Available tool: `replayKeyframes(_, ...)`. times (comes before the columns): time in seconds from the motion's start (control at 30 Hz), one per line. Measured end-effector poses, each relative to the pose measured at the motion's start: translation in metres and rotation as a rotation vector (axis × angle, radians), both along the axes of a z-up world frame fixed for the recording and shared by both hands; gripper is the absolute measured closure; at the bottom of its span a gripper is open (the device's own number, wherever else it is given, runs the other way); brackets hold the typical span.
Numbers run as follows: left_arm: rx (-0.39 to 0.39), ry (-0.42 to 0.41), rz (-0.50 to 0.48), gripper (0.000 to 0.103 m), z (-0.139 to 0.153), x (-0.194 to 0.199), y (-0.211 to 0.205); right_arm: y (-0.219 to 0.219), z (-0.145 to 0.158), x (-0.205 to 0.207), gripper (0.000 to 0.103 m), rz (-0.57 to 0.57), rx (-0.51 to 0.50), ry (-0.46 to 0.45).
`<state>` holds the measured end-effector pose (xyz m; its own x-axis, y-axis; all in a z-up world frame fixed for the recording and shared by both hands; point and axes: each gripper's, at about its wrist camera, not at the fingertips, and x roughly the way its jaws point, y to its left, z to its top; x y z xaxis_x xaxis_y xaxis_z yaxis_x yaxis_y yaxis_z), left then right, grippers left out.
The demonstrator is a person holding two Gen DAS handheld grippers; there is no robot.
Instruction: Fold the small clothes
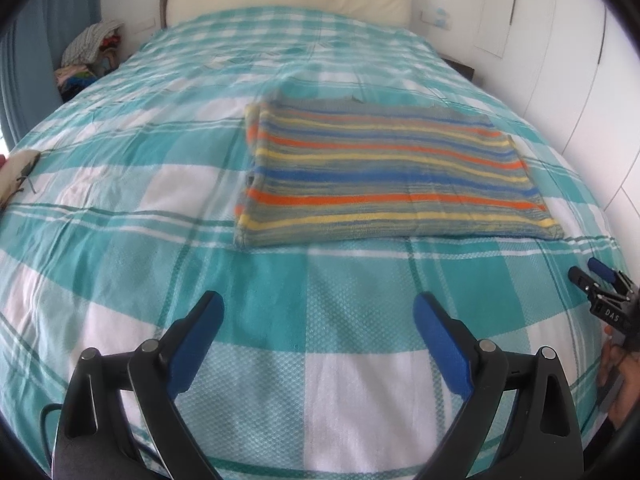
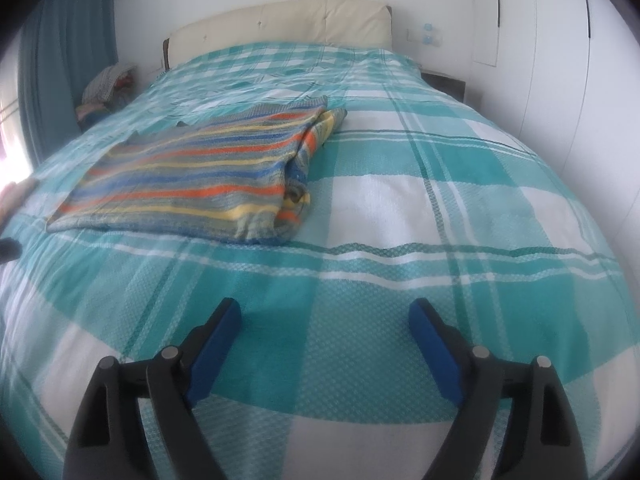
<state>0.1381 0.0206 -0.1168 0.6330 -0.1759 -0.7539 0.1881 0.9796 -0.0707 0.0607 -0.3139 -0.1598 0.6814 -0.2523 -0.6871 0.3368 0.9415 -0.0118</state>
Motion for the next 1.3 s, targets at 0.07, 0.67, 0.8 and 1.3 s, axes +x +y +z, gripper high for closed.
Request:
replayKeyframes(0.07, -0.003, 0.001, 0.024, 0.006, -0.007, 0.001, 0.001, -0.002, -0.001, 0.000, 0.016, 0.000, 0.010, 0.001)
replayKeyframes(0.67, -0.213, 0.185, -0.015, 0.007, 0.065, -0.004, 0.046, -0.009, -0.005, 0.001, 0.010, 0.015, 0.062, 0.001)
replayKeyframes(0.8, -0.350, 0.106, -0.073, 0.005, 0.162, -0.034, 0.043, -0.010, -0.005, 0.001, 0.009, 0.017, 0.073, 0.000)
replayKeyframes(1.3, 0.000, -0.077, 0.435, 0.003, -0.020, 0.015, 0.007, -0.009, -0.005, 0.001, 0.009, 0.017, 0.072, 0.004)
